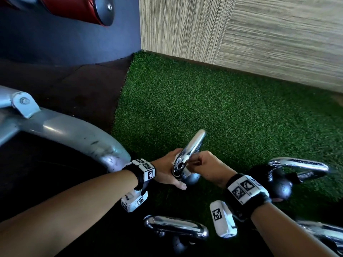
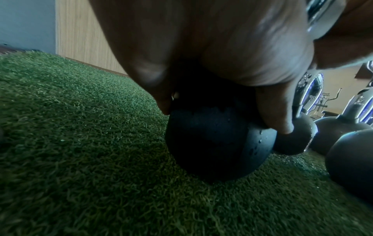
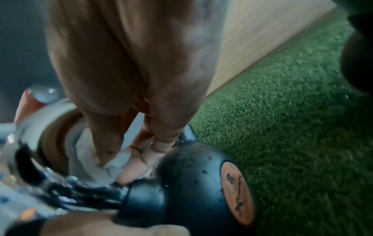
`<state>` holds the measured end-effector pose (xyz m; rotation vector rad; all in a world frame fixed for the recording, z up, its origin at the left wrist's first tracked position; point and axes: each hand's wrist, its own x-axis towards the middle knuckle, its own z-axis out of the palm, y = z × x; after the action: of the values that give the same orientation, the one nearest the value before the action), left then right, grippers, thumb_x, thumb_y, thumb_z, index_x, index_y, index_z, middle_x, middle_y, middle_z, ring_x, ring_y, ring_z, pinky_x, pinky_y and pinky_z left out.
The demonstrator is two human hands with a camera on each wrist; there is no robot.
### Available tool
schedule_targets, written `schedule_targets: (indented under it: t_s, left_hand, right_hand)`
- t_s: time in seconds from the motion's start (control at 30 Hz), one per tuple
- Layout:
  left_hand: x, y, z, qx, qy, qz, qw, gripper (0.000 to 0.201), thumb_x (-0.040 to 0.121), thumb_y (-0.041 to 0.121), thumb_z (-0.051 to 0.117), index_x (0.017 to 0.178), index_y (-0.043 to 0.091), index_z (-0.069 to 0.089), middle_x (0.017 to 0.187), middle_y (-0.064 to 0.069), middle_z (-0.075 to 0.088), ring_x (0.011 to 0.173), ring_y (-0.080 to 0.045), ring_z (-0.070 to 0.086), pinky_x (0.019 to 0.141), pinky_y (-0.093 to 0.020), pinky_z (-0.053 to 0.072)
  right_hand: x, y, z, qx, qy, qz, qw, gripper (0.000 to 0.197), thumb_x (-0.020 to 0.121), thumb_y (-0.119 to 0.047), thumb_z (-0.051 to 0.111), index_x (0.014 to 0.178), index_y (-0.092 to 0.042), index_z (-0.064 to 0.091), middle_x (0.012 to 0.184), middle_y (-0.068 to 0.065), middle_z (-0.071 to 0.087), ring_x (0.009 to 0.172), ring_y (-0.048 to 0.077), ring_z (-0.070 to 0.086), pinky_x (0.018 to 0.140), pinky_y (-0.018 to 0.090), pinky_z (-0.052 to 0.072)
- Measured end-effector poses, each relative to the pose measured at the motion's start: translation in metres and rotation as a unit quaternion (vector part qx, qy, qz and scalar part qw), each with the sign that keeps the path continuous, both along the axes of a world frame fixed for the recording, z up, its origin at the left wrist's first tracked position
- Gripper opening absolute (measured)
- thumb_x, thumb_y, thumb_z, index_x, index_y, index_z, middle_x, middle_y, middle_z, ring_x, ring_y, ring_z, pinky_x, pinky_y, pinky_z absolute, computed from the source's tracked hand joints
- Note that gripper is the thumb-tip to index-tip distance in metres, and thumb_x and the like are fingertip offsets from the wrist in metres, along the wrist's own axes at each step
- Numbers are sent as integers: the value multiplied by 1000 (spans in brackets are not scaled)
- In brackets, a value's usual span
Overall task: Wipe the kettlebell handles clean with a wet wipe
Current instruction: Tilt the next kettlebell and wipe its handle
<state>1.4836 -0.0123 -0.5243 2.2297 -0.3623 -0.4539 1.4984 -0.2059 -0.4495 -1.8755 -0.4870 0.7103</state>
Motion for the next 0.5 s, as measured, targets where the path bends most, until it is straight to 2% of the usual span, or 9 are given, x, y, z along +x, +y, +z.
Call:
schedule_targets:
  t_s: [0.07, 0.13, 0.2, 0.23, 0.3, 0.37, 0.43, 0.5]
  left_hand:
    - [-1, -1, 2, 20, -13, 9, 1000, 122, 49, 61, 92, 149, 36, 25, 148, 3, 40, 138, -19, 46, 117, -47, 41]
    - [-2, 0, 2, 21, -22, 7, 999, 120, 52, 55, 94, 148, 35, 25, 149, 3, 36, 140, -18, 43, 119, -45, 39]
    - [-4, -1, -1, 22, -25, -2, 999, 121, 57, 45, 97, 151, 33, 21, 152, 0, 35, 142, -20, 39, 121, -46, 35]
    - [-5, -1, -1, 19, -25, 4, 1000, 122, 56, 46, 96, 151, 36, 20, 152, 0, 35, 143, -21, 39, 122, -46, 35]
    - [-6, -1, -2, 11, -21, 19, 1000, 121, 50, 56, 93, 146, 45, 19, 154, 2, 35, 144, -20, 38, 122, -46, 34]
    - [-5, -1, -3, 18, -19, 28, 999, 124, 49, 59, 91, 148, 44, 18, 155, 3, 33, 146, -19, 36, 123, -45, 33]
    - [-6, -1, -2, 18, -17, 26, 999, 129, 53, 49, 96, 153, 35, 15, 157, 2, 31, 147, -19, 34, 124, -45, 31]
    - [-8, -1, 0, 12, -21, 23, 999, 129, 60, 35, 99, 157, 22, 15, 158, -1, 30, 147, -19, 31, 125, -43, 29]
  right_hand:
    - [-1, -1, 1, 46, 53, -15, 997, 26, 84, 18, 62, 88, -2, 77, 89, 13, 78, 79, 17, 72, 75, 25, 57]
    - [-5, -3, 2, 105, 147, -42, 983, 20, 85, 21, 59, 93, 9, 72, 87, 16, 76, 75, 20, 72, 69, 23, 59]
    - [-9, -4, 2, 162, 243, -70, 954, 23, 89, 22, 52, 97, 9, 69, 84, 15, 76, 70, 18, 74, 62, 22, 60]
    - [-10, -4, 3, 185, 269, -85, 941, 25, 90, 21, 49, 99, 8, 68, 83, 14, 76, 69, 18, 75, 60, 22, 60]
    - [-7, -3, 2, 229, 290, -129, 920, 26, 93, 19, 46, 102, 8, 67, 84, 15, 77, 69, 19, 76, 60, 24, 61]
    - [-2, -2, 2, 271, 301, -189, 895, 24, 96, 15, 43, 100, 7, 66, 81, 16, 77, 67, 19, 76, 60, 23, 61]
    - [-1, -3, 1, 302, 320, -222, 870, 21, 94, 14, 45, 98, 7, 64, 81, 17, 77, 68, 19, 76, 61, 22, 61]
    - [-5, -5, 0, 311, 330, -210, 866, 20, 84, 15, 54, 100, 9, 64, 86, 20, 76, 73, 22, 77, 63, 23, 62]
